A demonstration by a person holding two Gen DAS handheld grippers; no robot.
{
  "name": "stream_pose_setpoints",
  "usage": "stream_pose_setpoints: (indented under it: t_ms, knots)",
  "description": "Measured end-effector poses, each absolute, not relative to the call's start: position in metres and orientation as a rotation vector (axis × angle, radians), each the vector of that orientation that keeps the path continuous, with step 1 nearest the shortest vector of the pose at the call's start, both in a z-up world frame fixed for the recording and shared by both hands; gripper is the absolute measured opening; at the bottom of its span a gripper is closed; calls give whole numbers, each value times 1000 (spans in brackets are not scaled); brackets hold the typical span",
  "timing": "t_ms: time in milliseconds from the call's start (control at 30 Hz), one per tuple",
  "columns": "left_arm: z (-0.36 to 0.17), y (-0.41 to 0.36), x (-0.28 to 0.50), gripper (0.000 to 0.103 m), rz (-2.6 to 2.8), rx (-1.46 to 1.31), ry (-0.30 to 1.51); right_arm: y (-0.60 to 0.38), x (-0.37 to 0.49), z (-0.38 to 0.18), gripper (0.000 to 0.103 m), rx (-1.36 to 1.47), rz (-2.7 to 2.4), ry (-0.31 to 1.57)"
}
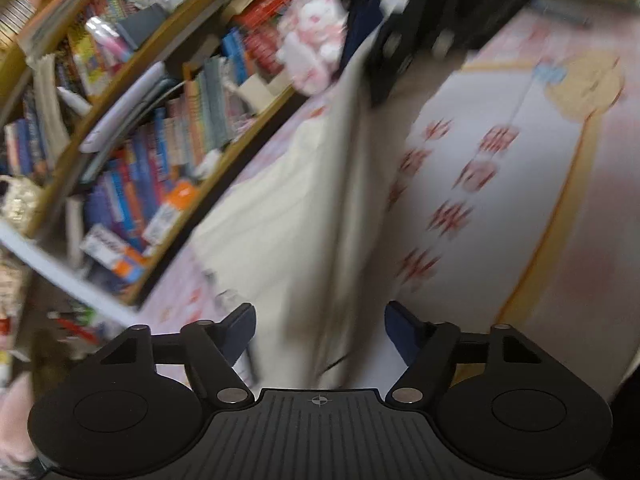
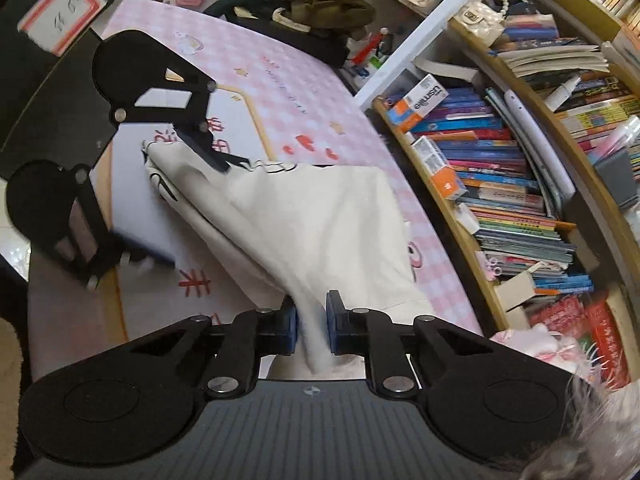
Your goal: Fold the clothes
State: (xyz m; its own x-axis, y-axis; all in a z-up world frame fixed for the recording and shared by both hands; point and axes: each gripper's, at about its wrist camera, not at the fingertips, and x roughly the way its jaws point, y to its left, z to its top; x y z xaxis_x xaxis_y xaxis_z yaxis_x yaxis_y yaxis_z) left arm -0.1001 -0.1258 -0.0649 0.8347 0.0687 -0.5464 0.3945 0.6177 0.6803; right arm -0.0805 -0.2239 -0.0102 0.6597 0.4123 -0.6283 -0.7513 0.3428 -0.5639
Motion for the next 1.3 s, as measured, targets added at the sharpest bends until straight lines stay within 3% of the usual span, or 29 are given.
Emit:
stream_pose_setpoints:
  t_ms: [133,267,333,400,500,667,833,1300]
  knots:
    - [-72,-112,-100,63,-159,963,564,-230,-84,-12,13,-974,776,415]
    - [-77,-109,-105,44,-211,1038,547,-235,-93,-27,14,-1014,784,429]
    - [-79,-110,-107,37,-231,1060,540,-235,-99,-38,28,-1055,777,427]
    - [-81,-111,-109,33,-252,1081,533,-234,-104,-51,34,-1084,763,435]
    - [-83,-112,-112,28,-284,1110,525,-232,-111,-67,34,-1107,748,461]
    - [-83,-109,-112,6,-358,1099,548,-229,-113,-76,18,-1089,700,494]
    - [-76,-97,-113,5,-393,1055,558,-215,-114,-76,10,-1072,652,540]
    - [-46,-49,-171,5,-555,977,535,-177,-179,-54,10,-1024,598,627]
